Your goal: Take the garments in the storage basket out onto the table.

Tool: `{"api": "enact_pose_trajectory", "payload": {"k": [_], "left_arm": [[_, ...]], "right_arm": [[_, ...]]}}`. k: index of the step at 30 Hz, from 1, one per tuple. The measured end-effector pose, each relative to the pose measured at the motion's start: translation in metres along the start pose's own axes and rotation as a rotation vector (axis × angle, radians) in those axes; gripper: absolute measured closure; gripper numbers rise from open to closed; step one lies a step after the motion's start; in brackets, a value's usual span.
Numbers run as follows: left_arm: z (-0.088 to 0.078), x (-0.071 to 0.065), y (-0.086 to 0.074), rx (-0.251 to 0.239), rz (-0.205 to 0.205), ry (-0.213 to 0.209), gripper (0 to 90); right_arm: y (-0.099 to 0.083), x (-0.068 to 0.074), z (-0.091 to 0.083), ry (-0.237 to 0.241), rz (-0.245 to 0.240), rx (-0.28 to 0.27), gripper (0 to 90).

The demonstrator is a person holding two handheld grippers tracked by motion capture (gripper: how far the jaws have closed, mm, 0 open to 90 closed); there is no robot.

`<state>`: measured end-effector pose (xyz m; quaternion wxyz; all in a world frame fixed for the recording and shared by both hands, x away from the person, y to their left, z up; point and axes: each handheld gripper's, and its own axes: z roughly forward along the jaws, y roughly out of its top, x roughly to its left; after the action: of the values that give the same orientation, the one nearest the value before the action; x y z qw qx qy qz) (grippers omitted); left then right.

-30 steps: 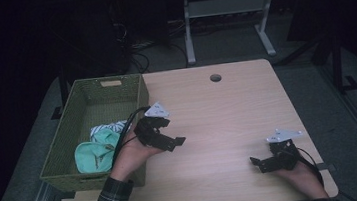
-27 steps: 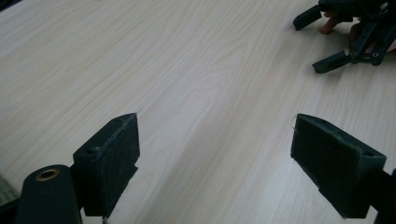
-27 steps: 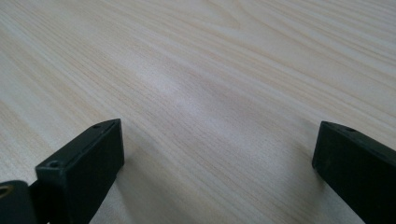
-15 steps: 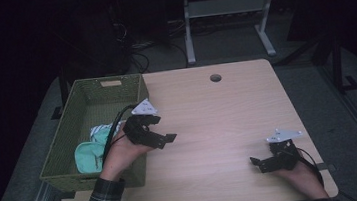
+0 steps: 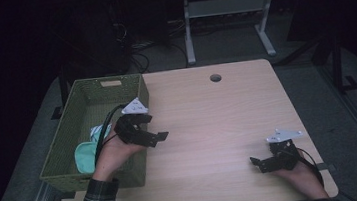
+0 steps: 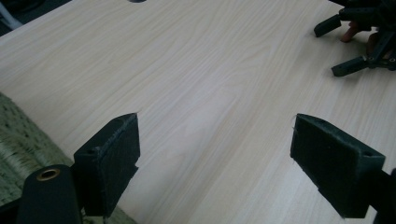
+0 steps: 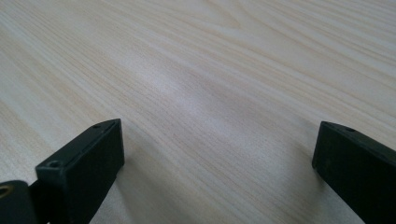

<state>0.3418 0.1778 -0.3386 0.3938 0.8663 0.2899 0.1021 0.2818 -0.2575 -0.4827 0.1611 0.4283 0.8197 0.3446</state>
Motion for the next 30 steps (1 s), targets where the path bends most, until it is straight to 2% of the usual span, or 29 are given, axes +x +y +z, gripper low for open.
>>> {"api": "enact_pose_trajectory", "payload": {"k": [14,24,30], "left_arm": [[-0.011,0.015,-0.009,0.014,-0.028,0.043,15.1],[-0.025,0.029,-0.017,-0.006,-0.059,0.077,15.1],[-0.033,0.039,-0.025,-0.003,-0.078,0.118,15.1]], "right_arm": [[0.000,0.000,0.000,0.000,0.000,0.000,1.5],[0.000,0.000,0.000,0.000,0.000,0.000,1.5],[0.000,0.000,0.000,0.000,0.000,0.000,1.5]]}}
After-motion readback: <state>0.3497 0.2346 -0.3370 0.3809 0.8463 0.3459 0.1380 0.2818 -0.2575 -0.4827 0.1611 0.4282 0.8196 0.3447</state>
